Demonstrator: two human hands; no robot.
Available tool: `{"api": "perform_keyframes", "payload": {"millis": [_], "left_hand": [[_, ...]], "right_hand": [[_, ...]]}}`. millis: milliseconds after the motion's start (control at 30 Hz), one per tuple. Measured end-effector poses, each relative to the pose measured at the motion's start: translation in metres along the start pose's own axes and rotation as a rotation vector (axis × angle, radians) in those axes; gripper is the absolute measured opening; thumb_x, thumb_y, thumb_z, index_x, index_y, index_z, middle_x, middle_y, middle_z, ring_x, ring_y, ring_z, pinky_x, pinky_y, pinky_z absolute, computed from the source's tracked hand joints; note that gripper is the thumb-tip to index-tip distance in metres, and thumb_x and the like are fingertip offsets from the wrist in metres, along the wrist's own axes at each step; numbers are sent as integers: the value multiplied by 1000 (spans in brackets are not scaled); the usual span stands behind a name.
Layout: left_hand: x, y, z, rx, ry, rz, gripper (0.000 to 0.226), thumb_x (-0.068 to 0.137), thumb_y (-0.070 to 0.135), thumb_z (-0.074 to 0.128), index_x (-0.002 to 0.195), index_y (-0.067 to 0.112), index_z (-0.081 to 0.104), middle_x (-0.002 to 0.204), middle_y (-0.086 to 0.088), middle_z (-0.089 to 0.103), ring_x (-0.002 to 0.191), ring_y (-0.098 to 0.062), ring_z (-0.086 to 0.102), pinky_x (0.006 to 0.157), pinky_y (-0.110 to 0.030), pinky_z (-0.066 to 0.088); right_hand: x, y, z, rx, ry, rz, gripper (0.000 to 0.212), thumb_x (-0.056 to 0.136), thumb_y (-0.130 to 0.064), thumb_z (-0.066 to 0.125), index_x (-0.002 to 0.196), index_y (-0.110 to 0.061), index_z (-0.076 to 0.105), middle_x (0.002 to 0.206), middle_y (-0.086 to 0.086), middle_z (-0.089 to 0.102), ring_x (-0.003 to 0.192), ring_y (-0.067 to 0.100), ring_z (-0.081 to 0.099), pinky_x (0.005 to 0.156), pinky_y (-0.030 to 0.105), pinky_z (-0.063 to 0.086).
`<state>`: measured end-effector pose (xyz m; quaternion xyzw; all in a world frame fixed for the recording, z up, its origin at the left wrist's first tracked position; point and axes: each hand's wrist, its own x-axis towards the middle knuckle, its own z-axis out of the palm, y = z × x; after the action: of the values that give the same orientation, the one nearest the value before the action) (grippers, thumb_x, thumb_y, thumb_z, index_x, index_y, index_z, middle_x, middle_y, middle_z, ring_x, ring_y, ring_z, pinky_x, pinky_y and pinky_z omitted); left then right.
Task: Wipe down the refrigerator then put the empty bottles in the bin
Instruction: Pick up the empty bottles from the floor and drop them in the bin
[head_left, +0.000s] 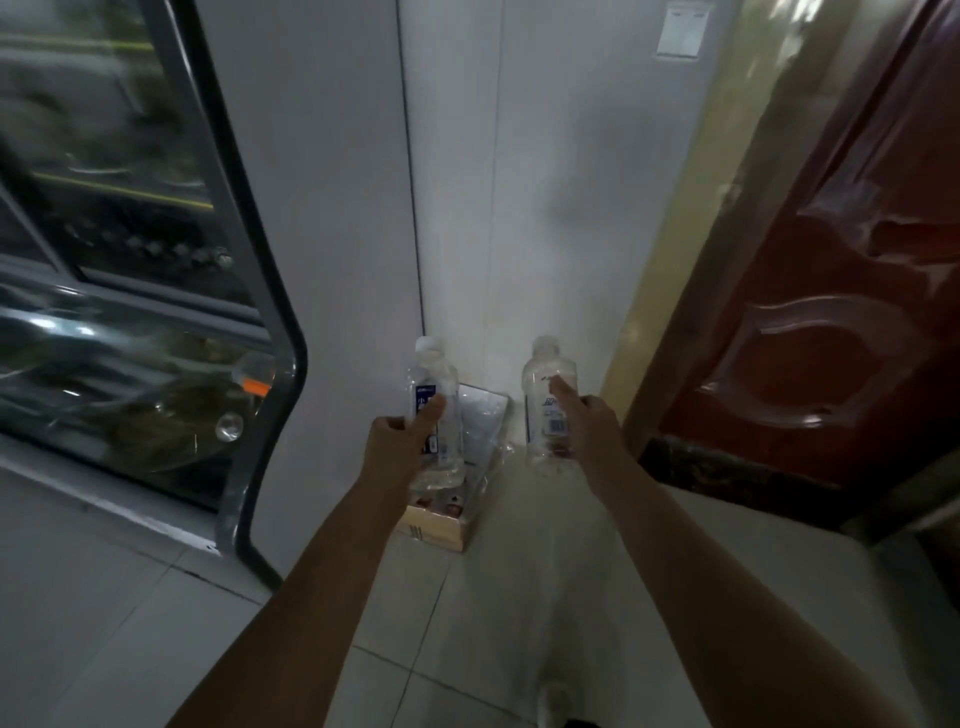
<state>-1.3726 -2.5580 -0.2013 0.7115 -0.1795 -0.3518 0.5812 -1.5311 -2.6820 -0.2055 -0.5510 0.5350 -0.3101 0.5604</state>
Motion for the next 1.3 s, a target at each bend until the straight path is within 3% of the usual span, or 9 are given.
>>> {"api": "perform_keyframes", "payload": {"millis": [200,333,467,667,733,933,1067,1200,1300], "left_hand": [[80,1,45,-30,164,-71,39,84,40,62,68,4,55,68,-12,54,57,-20,54,43,-16,48],[125,-5,63,-52,218,-155,39,83,40,63,70,4,57,74,-15,59,62,-24,59,62,-30,52],[169,-26,72,-93,245,-247,44,81,42,65,81,-2,61,87,-23,64,76,-32,64,77,-43,53],[252,-62,73,-91,252,-367,41,85,40,62,97,1,62,84,-13,66,70,-25,65,56,-30,52],[284,-73,72,-64,262,-417,42,83,41,63,92,1,63,85,-16,67,72,-28,66,60,-32,53],[367,-125,82,-28,265,-479,29,85,39,61,76,12,60,72,-6,64,53,-11,64,49,-22,48],[409,-181,96,-67,263,-584,30,82,44,62,86,15,62,87,-10,69,75,-23,68,60,-30,52],[447,-252,112,-30,334,-670,33,81,45,62,81,12,59,83,-8,66,70,-18,64,58,-27,48],[477,-311,123,-14,384,-719,35,81,47,61,79,12,59,82,-8,65,72,-19,63,65,-29,51]], "right_hand": [[115,0,9,-57,-124,67,52,88,-50,54,108,-2,58,90,11,63,64,16,60,44,19,42],[172,1,29,-133,-217,98,49,89,-49,52,109,-5,58,79,3,61,49,8,58,35,11,37],[221,16,58,-175,-283,161,52,87,-50,55,110,-2,59,77,3,64,40,5,58,38,14,42],[296,43,116,-234,-338,255,51,89,-47,56,108,0,58,80,6,64,37,4,57,37,15,43],[323,57,138,-271,-350,292,52,87,-49,56,109,-2,58,87,9,67,44,9,61,39,17,46],[405,119,191,-331,-393,359,56,83,-54,59,106,-3,58,91,12,69,53,15,63,45,22,51],[460,176,216,-356,-401,392,56,84,-56,57,105,-4,58,90,10,68,57,16,63,55,27,54],[511,244,241,-471,-464,382,60,82,-61,54,107,-6,56,91,8,68,68,18,66,65,34,57],[546,294,260,-631,-536,346,55,85,-62,50,98,-9,59,79,1,63,66,12,60,54,24,47]]}}
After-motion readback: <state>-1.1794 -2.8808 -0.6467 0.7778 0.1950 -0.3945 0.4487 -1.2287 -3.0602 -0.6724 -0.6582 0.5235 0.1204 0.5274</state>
